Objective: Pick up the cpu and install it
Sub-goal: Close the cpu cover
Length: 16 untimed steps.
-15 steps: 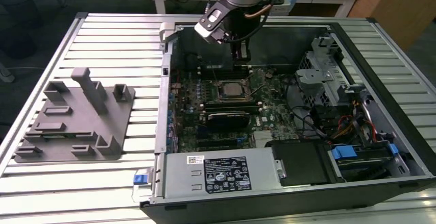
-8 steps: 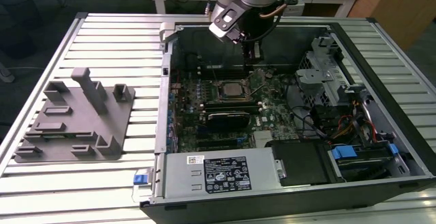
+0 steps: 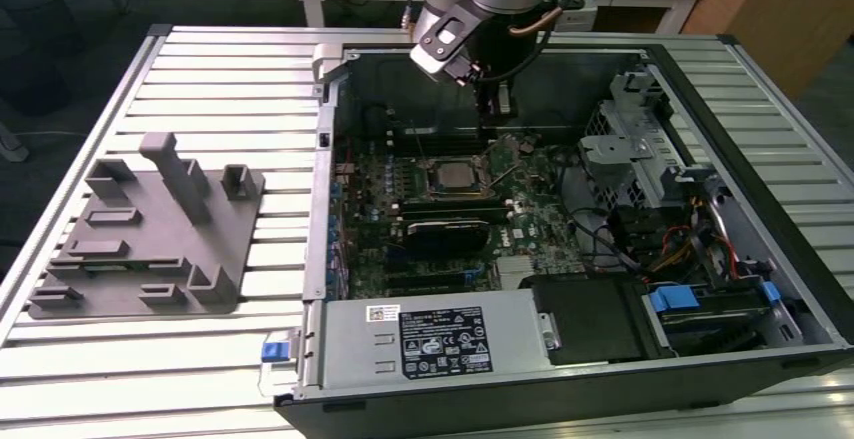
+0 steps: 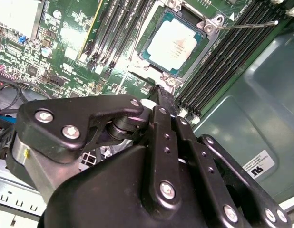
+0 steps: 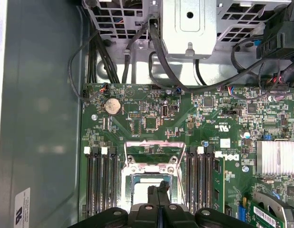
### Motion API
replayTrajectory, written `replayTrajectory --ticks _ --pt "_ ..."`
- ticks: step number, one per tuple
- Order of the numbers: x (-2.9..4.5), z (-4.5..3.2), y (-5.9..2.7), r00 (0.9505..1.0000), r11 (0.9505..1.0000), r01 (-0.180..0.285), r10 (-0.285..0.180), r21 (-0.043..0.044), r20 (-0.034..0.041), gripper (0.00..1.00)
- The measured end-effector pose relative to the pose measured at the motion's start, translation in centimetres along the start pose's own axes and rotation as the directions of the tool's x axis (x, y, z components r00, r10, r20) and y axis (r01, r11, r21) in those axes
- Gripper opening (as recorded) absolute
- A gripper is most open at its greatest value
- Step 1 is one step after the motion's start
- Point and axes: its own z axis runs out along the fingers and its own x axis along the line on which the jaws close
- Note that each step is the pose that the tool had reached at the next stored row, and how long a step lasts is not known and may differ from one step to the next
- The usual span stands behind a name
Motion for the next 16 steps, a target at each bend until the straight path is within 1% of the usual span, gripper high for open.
replayTrajectory --ticks 9,16 --pt "0.00 0.01 0.17 1.0000 1.0000 0.000 0.000 0.0000 0.0000 0.11" --pt "-0.01 0.03 0.56 1.0000 1.0000 0.000 0.000 0.0000 0.0000 0.11"
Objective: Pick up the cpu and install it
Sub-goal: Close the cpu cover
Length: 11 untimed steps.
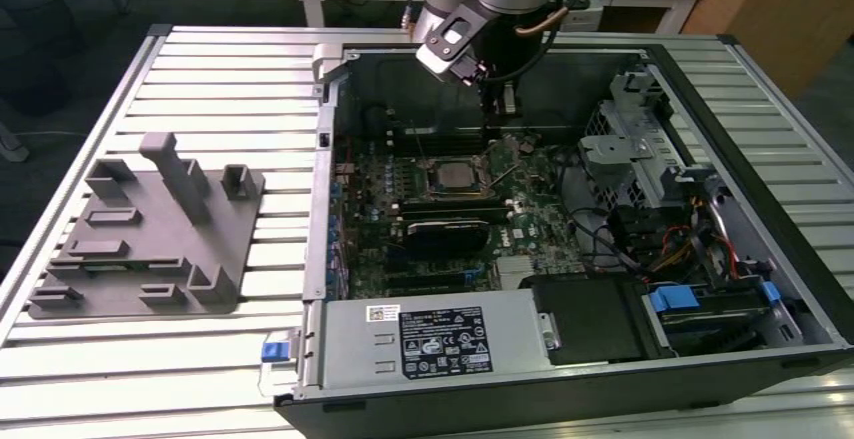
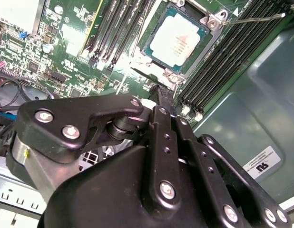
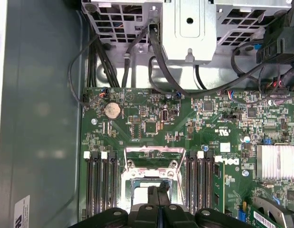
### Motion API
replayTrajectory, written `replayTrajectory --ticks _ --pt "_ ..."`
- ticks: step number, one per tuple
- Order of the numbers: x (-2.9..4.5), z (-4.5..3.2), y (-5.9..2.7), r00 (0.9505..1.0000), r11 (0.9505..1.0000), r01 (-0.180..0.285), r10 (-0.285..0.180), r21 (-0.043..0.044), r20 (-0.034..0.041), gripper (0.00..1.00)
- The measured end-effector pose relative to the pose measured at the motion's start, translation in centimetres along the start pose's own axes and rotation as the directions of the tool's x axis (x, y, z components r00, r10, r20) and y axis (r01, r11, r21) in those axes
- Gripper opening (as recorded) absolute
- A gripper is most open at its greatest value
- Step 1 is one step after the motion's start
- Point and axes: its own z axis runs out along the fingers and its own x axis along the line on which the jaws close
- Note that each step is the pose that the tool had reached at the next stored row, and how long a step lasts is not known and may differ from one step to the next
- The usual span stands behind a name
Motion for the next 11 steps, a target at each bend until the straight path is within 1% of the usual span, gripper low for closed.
replayTrajectory --ticks 11 --pt "0.06 0.03 0.80 1.0000 1.0000 0.000 0.000 0.0001 0.0003 0.11"
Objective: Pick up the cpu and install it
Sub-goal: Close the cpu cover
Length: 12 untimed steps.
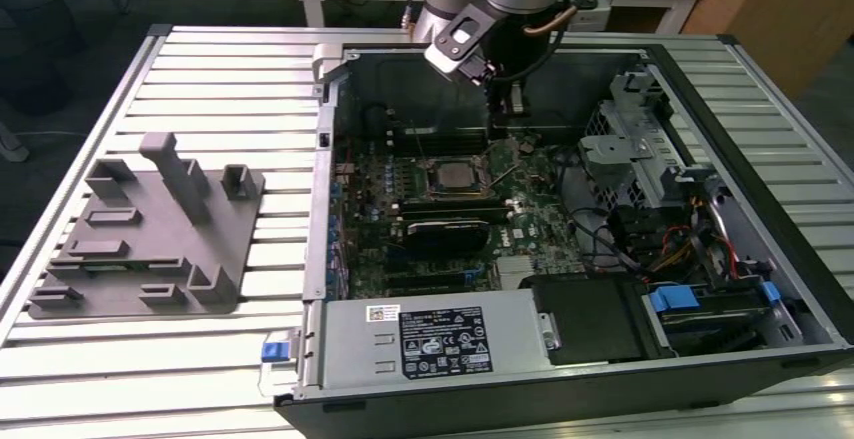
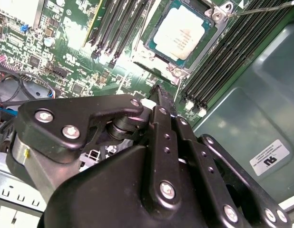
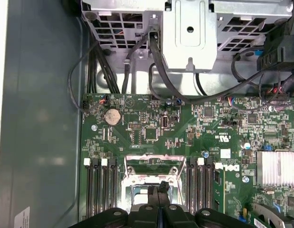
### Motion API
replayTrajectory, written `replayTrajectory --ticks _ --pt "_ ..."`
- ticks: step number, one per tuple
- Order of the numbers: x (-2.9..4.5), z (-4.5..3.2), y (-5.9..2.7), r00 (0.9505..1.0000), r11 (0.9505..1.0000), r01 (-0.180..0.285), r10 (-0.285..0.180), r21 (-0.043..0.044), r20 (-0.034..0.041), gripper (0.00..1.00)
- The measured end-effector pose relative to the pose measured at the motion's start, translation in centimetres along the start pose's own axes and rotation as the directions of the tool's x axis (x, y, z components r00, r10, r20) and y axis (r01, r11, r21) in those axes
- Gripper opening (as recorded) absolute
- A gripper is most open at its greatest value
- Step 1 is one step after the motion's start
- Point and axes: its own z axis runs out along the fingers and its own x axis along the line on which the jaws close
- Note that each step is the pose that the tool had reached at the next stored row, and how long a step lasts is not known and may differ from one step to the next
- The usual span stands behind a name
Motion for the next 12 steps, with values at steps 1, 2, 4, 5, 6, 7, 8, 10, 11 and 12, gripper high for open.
replayTrajectory --ticks 1,2,4,5,6,7,8,10,11,12 --pt "0.01 0.01 0.07 1.0000 1.0000 0.000 0.000 0.0000 -0.0001 0.11" --pt "0.03 0.01 0.14 1.0000 1.0000 0.000 0.000 -0.0001 -0.0002 0.11" --pt "0.05 0.02 0.29 1.0000 1.0000 0.000 0.000 -0.0001 -0.0002 0.11" --pt "0.06 0.02 0.39 1.0000 1.0000 0.000 0.000 -0.0002 -0.0003 0.11" --pt "0.07 0.03 0.50 1.0000 1.0000 0.000 0.000 -0.0001 -0.0003 0.11" --pt "0.08 0.03 0.61 1.0000 1.0000 0.000 0.000 -0.0001 -0.0002 0.11" --pt "0.08 0.04 0.74 1.0000 1.0000 0.000 0.000 -0.0001 -0.0002 0.11" --pt "0.10 0.05 0.94 1.0000 1.0000 0.000 0.000 -0.0001 -0.0002 0.11" --pt "0.10 0.05 1.03 1.0000 1.0000 0.000 0.000 -0.0001 -0.0002 0.11" --pt "0.11 0.06 1.11 1.0000 1.0000 0.000 0.000 -0.0001 -0.0003 0.11"
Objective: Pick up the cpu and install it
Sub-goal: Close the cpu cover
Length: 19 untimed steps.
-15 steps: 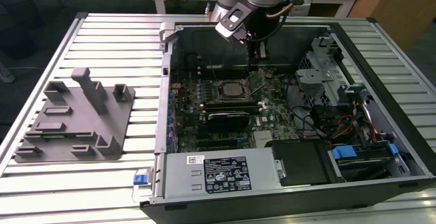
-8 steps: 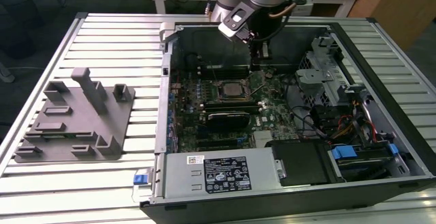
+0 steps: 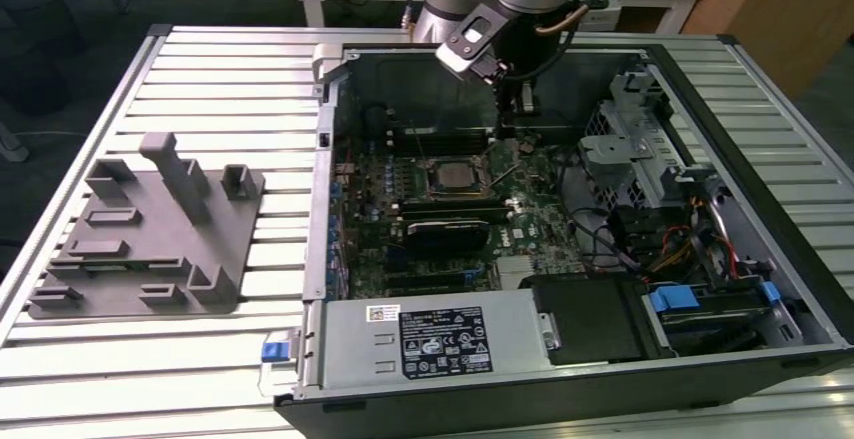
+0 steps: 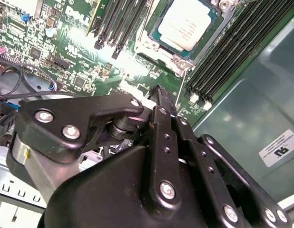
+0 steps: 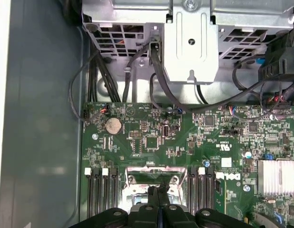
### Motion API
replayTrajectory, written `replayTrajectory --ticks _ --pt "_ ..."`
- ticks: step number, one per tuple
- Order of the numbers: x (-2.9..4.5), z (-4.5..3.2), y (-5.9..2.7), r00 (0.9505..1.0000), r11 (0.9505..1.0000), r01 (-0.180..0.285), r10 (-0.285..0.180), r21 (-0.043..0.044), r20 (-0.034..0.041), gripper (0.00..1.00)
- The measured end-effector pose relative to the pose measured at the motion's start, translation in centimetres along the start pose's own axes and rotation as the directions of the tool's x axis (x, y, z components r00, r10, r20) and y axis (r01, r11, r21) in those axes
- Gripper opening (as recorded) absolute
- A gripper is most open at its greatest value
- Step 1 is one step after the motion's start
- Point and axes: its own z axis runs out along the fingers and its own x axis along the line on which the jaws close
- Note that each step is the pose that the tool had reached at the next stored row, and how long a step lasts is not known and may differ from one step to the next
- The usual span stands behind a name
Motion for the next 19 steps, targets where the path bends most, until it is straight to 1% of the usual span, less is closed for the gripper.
replayTrajectory --ticks 12,19 --pt "0.10 0.07 1.22 1.0000 1.0000 0.000 0.000 0.0000 0.0000 0.11" --pt "0.14 0.12 1.67 1.0000 1.0000 0.000 0.000 0.0003 0.0003 0.11"
